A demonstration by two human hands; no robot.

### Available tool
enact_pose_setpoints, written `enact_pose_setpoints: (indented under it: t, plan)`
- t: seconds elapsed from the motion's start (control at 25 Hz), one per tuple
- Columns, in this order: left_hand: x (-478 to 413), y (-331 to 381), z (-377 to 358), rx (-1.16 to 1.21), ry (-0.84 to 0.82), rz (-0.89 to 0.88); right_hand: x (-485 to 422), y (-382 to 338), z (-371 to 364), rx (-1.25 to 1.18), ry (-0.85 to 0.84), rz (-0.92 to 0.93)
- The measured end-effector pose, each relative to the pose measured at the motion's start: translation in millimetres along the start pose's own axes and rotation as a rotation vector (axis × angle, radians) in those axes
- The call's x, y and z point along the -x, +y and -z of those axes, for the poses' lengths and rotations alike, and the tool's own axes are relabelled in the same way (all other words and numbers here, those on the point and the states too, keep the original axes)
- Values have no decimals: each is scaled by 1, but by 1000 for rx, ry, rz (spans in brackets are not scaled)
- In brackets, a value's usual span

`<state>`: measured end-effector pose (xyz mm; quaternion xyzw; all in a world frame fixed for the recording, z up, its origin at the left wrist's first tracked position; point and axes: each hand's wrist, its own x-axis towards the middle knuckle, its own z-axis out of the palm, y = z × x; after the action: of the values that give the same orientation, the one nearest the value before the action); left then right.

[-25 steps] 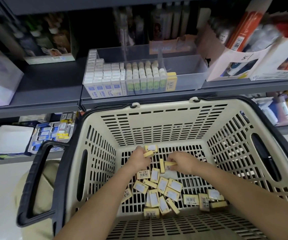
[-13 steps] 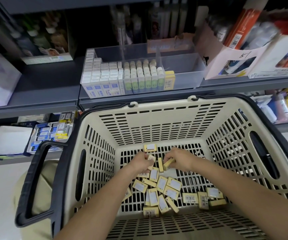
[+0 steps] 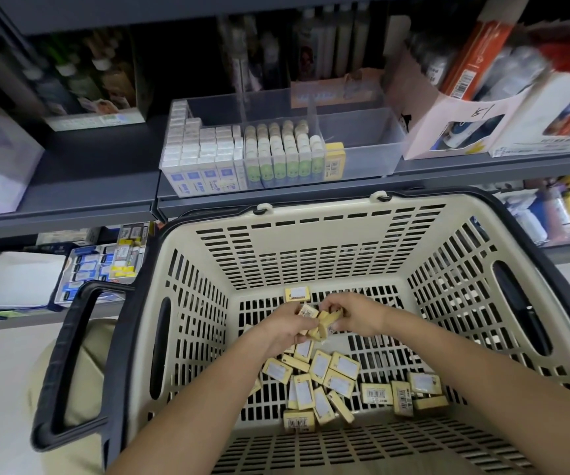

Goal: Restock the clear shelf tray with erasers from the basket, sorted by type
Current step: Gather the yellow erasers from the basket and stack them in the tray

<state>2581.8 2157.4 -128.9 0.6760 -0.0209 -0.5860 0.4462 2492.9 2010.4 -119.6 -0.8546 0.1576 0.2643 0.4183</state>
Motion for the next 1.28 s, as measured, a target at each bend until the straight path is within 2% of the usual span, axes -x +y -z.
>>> enact_pose_setpoints:
  t: [0.08, 0.2, 0.36, 0.52, 0.64, 0.76, 0.88, 0.96, 1.12, 1.2, 1.28]
  plan:
    - [6, 9, 0, 129, -45, -12, 6, -6, 13, -148, 20, 9]
    - [14, 27, 3, 244, -131, -66, 13, -17, 35, -240, 71, 32]
    - [34, 56, 7, 239, -162, -178, 25, -33, 62, -379, 159, 47]
    - [58, 90, 9, 261, -132, -290, 48, -51, 93, -389, 225, 147]
    - [77, 116, 7, 207, -61, -413, 68, -64, 120, -471, 301, 244]
    - [90, 137, 3, 76, 90, -563, 82, -75, 140, -555, 368, 280]
    - [97, 152, 5, 50, 243, -731, 87, -85, 165, -583, 404, 304]
    - [98, 161, 11, 86, 331, -773, 81, -93, 186, -497, 525, 294]
    - [93, 168, 21, 169, 406, -785, 53, -113, 218, 23, 871, 214]
    - [90, 166, 22, 188, 395, -786, 37, -120, 222, 189, 911, 180]
    - [86, 164, 23, 187, 387, -775, 22, -124, 223, 302, 849, 159]
